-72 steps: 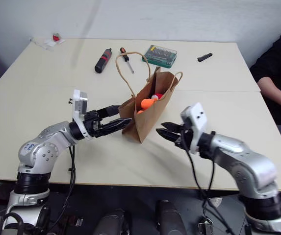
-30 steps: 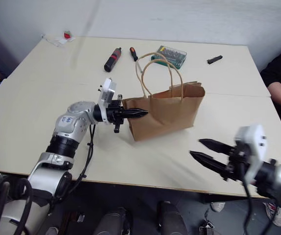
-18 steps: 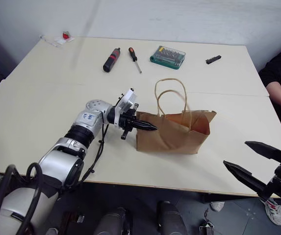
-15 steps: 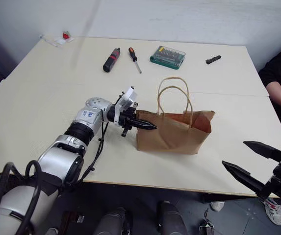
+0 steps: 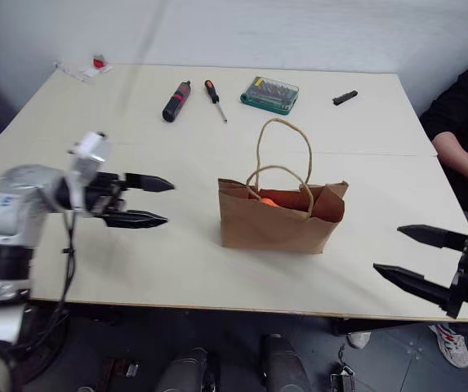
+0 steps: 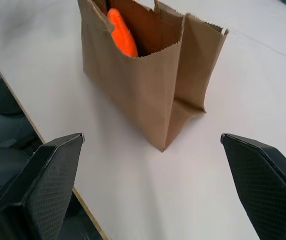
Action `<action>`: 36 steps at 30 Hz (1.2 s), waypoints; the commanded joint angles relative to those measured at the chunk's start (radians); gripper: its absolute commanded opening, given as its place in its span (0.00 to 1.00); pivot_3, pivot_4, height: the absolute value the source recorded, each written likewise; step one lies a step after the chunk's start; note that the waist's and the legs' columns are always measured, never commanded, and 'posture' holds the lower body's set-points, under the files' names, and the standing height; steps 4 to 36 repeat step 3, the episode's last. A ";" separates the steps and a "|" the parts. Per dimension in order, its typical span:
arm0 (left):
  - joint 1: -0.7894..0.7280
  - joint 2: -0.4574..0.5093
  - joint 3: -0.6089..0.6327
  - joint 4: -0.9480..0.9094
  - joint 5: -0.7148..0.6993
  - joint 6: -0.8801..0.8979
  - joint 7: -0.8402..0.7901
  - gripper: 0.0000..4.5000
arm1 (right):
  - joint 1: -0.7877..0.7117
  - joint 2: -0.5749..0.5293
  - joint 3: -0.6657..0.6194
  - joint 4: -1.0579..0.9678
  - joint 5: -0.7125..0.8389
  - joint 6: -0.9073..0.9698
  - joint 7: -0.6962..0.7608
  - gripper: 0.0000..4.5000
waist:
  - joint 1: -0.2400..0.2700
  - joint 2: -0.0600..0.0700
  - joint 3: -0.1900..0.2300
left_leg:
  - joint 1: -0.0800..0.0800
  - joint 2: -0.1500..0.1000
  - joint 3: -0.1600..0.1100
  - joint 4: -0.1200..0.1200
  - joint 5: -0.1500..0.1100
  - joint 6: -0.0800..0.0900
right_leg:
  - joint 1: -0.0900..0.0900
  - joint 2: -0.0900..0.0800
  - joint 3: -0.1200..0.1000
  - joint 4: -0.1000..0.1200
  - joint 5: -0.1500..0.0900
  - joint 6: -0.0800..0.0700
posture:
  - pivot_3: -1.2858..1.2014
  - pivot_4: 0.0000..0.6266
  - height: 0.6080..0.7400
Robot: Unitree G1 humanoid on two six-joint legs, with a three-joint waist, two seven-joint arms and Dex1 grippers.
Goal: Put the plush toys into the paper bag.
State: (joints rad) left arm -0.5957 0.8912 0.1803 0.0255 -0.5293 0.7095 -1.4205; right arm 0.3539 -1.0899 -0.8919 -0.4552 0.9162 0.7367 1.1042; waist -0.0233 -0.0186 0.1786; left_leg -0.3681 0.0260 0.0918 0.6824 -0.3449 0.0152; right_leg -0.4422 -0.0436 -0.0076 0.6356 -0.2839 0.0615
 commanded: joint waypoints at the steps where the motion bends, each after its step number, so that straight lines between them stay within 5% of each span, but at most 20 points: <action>1: 0.076 0.105 0.131 -0.143 -0.097 0.093 0.010 0.99 | -0.077 -0.062 0.016 0.096 -0.012 -0.018 0.083 1.00 | 0.001 0.000 0.000 | 0.000 0.000 0.000 0.000 0.000 0.000 | 0.000 0.000 0.000 0.000 0.000 0.000 | 0.52 0.24 1.00; 36: 0.100 0.133 0.159 -0.164 -0.126 0.117 0.027 0.99 | -0.127 -0.083 0.038 0.136 -0.012 -0.011 0.106 1.00 | 0.006 0.000 0.000 | 0.000 0.000 0.000 0.000 0.000 0.000 | 0.000 -0.001 -0.001 0.000 0.000 0.000 | 0.52 0.24 1.00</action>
